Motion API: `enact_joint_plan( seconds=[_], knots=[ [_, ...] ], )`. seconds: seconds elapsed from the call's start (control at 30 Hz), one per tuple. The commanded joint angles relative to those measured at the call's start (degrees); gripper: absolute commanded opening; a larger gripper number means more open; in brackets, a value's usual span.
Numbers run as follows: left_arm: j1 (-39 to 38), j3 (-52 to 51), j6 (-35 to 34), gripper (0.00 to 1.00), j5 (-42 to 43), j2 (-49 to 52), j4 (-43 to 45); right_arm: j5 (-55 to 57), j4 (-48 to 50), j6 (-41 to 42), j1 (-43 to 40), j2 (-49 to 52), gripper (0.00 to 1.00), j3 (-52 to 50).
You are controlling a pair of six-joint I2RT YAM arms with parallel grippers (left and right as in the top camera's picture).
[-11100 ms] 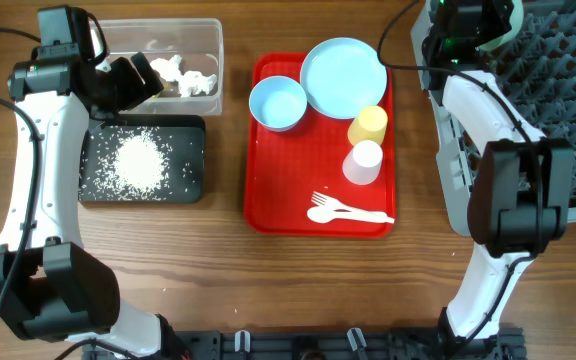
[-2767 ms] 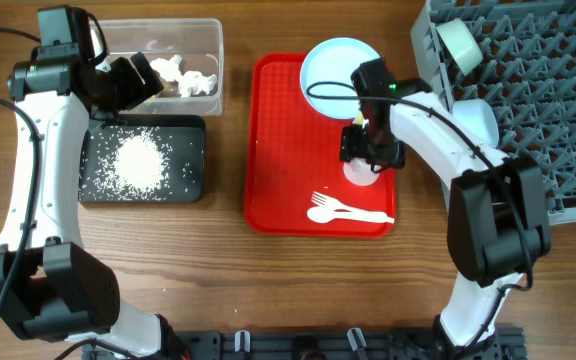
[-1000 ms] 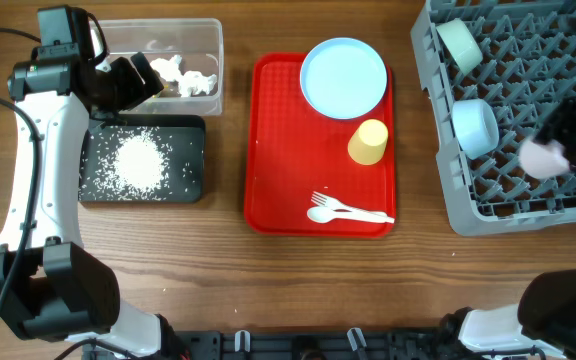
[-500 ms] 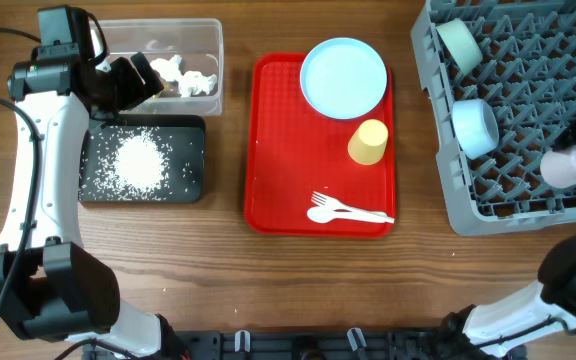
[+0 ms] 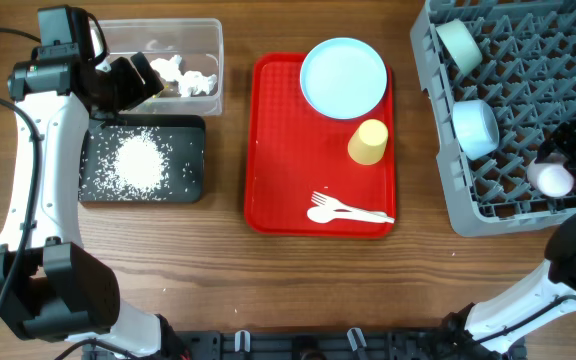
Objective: Sort waste into correct bins and load items into the dishwasher rack
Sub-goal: 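Carry the pink cup to the rack and set it down, then grasp the yellow cup on the red tray with the right gripper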
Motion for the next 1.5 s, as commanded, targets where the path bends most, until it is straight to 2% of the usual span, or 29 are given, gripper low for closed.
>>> enact_joint_plan(
  seconds=[0.0,0.23,0.53,0.8,0.9,1.0,1.1,1.2,1.27,1.47],
  knots=[
    [0.15,0.26,-0.52,1.0,0.31,-0.11,0.0,3.5,-0.42,0.28,-0.39,0.39,0.75,-0.7],
    [0.15,0.26,-0.52,1.0,0.31,-0.11,-0.02,3.5,-1.11,0.26,-0.42,-1.92,0.76,-0.55],
    [0.15,0.26,-0.52,1.0,0.31,-0.11,0.0,3.02,-4.55,0.76,-0.39,-3.21,0.84,1.03],
    [0.15,0.26,-0.52,1.0,0.31,-0.09,0.0,-1.03,-4.42,-0.22,1.97,-11.61,0.84,4.7],
    [0.15,0.26,-0.5,1.0,0.31,-0.11,-0.02,-4.87,-3.39,-1.38,8.04,-17.42,0.85,6.01],
    [0.15,0.26,-0.52,1.0,0.31,-0.11,0.0,-5.55,-0.72,0.61,21.55,-22.18,0.87,5.99],
    [0.15,0.26,-0.52,1.0,0.31,-0.09,0.0,-4.39,3.82,4.04,35.67,-21.7,1.0,5.68],
    [0.15,0.26,-0.52,1.0,0.31,-0.09,0.0,-2.34,11.32,6.73,46.64,-16.83,1.0,5.4],
    [0.15,0.26,-0.52,1.0,0.31,-0.11,0.0,-2.34,13.14,6.71,49.4,-12.37,1.0,5.4],
    [0.15,0.26,-0.52,1.0,0.31,-0.11,0.0,-2.49,8.92,6.1,49.96,2.93,0.99,5.4]
  ],
)
